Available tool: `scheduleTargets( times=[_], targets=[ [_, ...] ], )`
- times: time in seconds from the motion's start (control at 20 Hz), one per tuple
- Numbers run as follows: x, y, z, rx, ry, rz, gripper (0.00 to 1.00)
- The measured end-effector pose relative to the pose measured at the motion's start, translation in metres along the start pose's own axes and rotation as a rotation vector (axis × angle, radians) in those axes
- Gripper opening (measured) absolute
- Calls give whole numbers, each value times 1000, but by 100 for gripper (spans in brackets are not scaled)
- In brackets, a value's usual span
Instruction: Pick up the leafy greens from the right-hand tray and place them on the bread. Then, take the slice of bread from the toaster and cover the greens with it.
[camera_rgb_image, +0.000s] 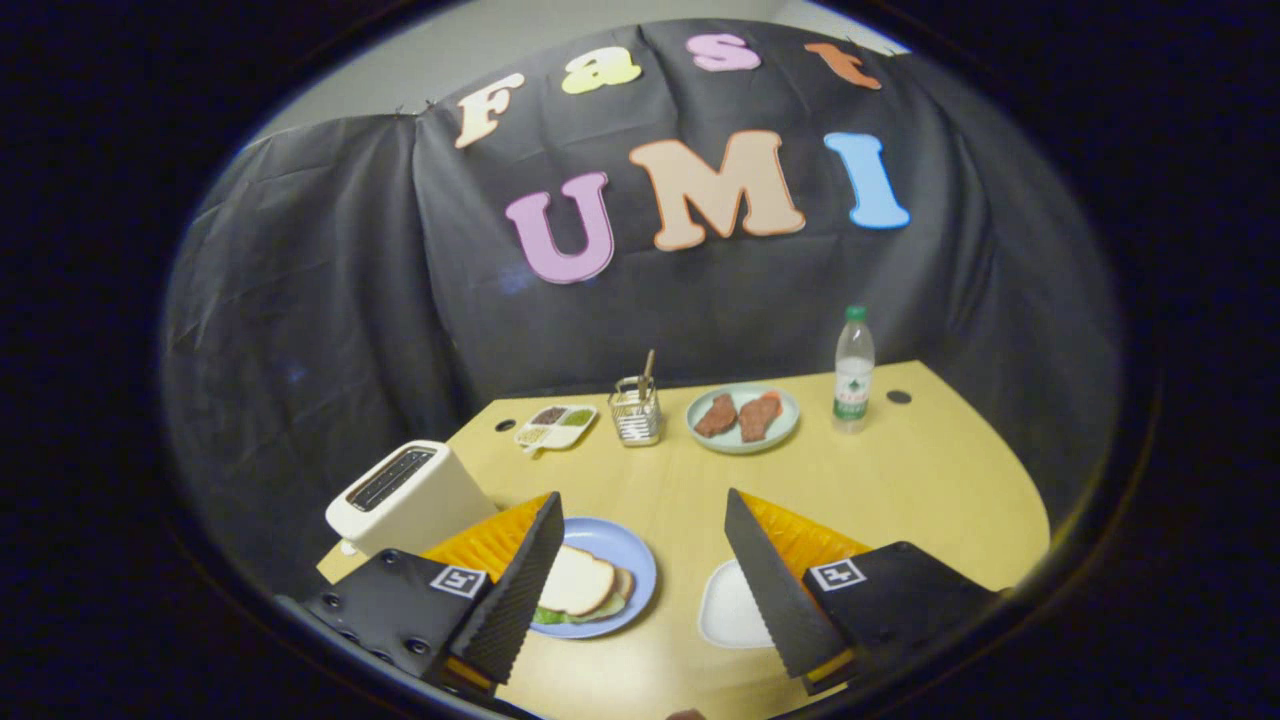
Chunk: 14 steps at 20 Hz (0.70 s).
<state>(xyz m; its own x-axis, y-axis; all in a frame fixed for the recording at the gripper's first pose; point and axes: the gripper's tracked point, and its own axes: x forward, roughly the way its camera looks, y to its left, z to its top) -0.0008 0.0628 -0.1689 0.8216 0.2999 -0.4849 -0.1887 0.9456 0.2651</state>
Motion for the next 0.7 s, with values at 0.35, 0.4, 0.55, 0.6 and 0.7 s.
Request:
scheduleTargets(
  times=[0.35,0.4,0.55,0.6,0.7],
  targets=[
    [-62,-47,66,-43,-193,-139,100],
    [-70,-54,70,-49,-214,-163,100],
    [-94,-68,81,-77,-285,-216,100],
    [-102,-73,84,-93,-309,-234,100],
    [-117,-77,87,-111,-341,-258,100]
  ],
)
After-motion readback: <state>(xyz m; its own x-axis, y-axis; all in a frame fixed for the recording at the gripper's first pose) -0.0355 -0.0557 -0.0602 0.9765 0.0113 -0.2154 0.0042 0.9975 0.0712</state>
